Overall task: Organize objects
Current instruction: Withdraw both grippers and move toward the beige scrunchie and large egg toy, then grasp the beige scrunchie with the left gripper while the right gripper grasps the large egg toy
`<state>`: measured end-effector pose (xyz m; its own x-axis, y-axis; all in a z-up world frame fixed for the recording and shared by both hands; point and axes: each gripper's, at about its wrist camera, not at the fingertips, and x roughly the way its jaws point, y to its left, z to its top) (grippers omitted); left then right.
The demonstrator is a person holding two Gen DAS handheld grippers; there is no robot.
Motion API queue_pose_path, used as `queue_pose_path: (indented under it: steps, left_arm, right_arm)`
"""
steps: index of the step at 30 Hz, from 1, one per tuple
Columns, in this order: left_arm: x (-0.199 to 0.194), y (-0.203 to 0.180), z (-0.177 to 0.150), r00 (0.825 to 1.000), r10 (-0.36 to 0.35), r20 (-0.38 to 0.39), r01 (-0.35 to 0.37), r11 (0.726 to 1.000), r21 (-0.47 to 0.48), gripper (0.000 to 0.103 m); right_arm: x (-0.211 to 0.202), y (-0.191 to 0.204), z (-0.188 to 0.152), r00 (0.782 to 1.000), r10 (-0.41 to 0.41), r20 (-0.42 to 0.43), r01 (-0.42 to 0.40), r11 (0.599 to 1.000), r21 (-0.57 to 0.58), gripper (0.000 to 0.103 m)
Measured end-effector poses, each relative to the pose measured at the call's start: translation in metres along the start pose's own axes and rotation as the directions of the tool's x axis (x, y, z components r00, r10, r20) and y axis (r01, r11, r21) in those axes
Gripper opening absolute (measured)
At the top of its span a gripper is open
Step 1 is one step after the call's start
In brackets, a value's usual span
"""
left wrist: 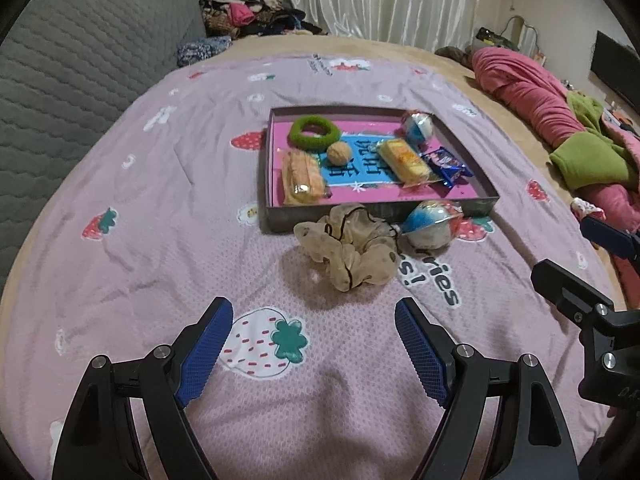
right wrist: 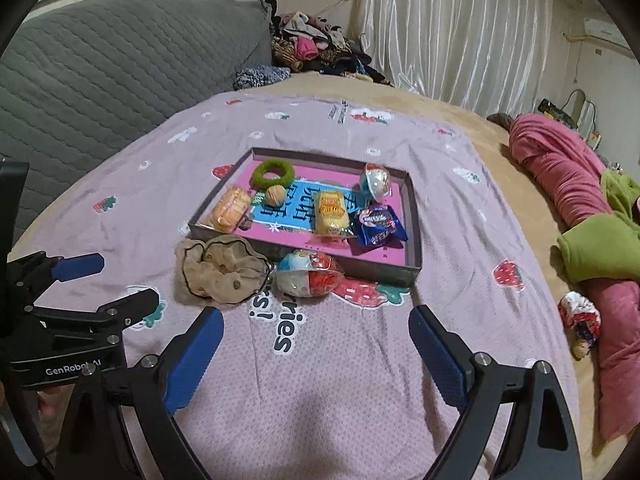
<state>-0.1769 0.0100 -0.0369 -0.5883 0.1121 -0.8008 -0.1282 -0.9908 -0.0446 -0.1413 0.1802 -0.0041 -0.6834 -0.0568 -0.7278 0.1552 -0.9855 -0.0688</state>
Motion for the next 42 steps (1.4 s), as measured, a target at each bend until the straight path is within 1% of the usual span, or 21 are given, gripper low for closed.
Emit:
queue_pose_path:
  steps: [5, 18, 24, 27, 30, 35, 42]
  left_arm:
    - [0.024, 0.003, 0.005, 1.000, -0.003, -0.025, 0.003, 1.000, -0.006, 0.084]
    - [0.067, -0.001, 0.026, 0.999, -0.026, -0.042, 0.026, 1.000, -0.016, 0.084]
    - [0.080, -0.003, 0.031, 0.999, -0.029, -0.043, 0.029, 0.999, -0.016, 0.084]
    - [0.087, -0.003, 0.032, 0.999, -0.018, -0.041, 0.017, 1.000, -0.013, 0.084]
    - [0.094, 0.001, 0.035, 0.999, -0.023, -0.046, 0.022, 0.999, -0.024, 0.084]
    - [0.106, 0.004, 0.039, 0.999, -0.026, -0.047, 0.025, 1.000, -0.018, 0.084]
    - [0.123, 0.008, 0.041, 0.997, -0.047, -0.054, 0.045, 0.998, -0.041, 0.084]
  right_arm:
    - [0.028, -0.005, -0.001, 0.999, 0.016, -0.029, -0.015, 0.999, 0.032, 0.094]
    - [0.084, -0.015, 0.004, 0.997, 0.044, -0.070, -0.038, 0.995, 0.088, 0.094]
    - [0.099, -0.020, 0.009, 0.995, 0.069, -0.074, -0.058, 0.988, 0.141, 0.094]
    - [0.105, -0.019, 0.012, 0.995, 0.062, -0.075, -0.050, 0.987, 0.152, 0.094]
    - [0.112, -0.020, 0.016, 0.995, 0.057, -0.077, -0.044, 0.985, 0.169, 0.094]
    - [0.127, -0.025, 0.016, 0.993, 0.077, -0.094, -0.055, 0.975, 0.216, 0.094]
    - [0.148, -0.028, 0.014, 0.987, 0.115, -0.111, -0.083, 0.963, 0.257, 0.094]
